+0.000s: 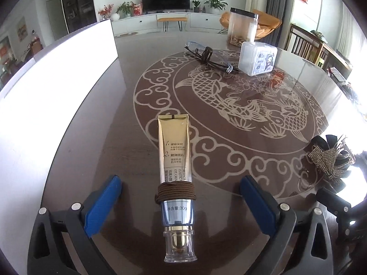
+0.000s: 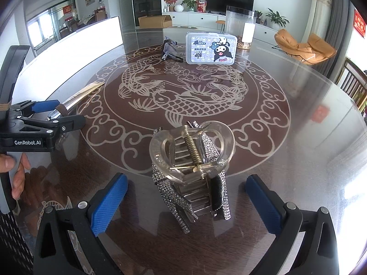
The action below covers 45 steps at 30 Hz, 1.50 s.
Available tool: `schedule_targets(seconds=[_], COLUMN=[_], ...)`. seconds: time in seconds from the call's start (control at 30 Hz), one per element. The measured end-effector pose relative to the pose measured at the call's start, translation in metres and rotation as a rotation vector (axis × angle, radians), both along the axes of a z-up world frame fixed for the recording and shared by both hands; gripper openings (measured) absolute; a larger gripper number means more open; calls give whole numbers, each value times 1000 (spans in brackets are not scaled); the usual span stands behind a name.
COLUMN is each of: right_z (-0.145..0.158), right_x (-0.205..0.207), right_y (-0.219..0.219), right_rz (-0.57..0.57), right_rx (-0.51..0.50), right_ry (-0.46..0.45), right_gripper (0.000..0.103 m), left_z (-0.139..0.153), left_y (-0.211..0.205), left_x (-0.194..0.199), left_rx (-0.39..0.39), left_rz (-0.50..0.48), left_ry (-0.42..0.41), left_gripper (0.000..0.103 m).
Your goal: Organize objects
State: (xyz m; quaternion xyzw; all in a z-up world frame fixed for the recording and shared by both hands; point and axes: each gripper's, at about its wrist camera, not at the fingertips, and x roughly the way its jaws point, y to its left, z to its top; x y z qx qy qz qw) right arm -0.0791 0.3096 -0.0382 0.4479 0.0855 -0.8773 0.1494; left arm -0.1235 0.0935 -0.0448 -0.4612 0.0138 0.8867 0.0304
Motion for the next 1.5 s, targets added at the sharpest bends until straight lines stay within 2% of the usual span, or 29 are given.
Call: schedule_targets(seconds=[1.5], right_z=[0], right_x=[0], right_y=[0], right_rz=[0], right_rx=[1], right_ry=[-1], right_gripper=[103], left_z=[0], left_y=[-1], left_x=[2], left_rx=[-3], left_rz=[3], left_ry=[9], left_gripper=[103])
